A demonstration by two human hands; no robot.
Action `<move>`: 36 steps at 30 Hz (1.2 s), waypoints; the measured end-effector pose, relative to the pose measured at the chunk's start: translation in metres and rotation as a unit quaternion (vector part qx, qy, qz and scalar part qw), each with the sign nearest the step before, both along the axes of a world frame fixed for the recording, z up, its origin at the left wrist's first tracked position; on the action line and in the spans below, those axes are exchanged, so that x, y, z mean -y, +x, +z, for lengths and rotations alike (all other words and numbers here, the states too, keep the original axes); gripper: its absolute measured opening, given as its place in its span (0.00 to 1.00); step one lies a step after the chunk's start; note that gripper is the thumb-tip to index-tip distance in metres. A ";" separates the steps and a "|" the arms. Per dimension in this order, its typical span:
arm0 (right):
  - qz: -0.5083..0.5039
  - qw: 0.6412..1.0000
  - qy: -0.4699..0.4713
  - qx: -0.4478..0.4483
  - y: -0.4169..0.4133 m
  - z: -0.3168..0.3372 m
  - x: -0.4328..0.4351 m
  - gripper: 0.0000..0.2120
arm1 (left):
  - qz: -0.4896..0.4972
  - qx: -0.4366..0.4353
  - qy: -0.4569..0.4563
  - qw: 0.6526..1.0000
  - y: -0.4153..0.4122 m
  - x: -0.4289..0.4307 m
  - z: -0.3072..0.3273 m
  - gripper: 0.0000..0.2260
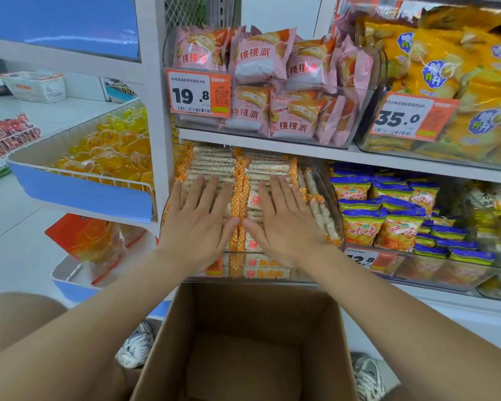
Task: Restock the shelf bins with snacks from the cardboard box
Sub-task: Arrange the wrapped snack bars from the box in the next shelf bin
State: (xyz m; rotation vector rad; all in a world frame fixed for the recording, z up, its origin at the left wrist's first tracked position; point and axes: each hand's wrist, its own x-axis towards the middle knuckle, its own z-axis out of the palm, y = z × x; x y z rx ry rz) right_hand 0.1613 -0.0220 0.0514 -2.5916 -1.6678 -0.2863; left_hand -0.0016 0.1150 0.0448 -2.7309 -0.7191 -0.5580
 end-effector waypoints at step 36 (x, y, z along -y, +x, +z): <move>0.034 0.994 0.100 0.007 -0.049 -0.005 0.042 0.33 | 0.060 0.109 0.038 0.991 -0.028 0.027 -0.027 0.44</move>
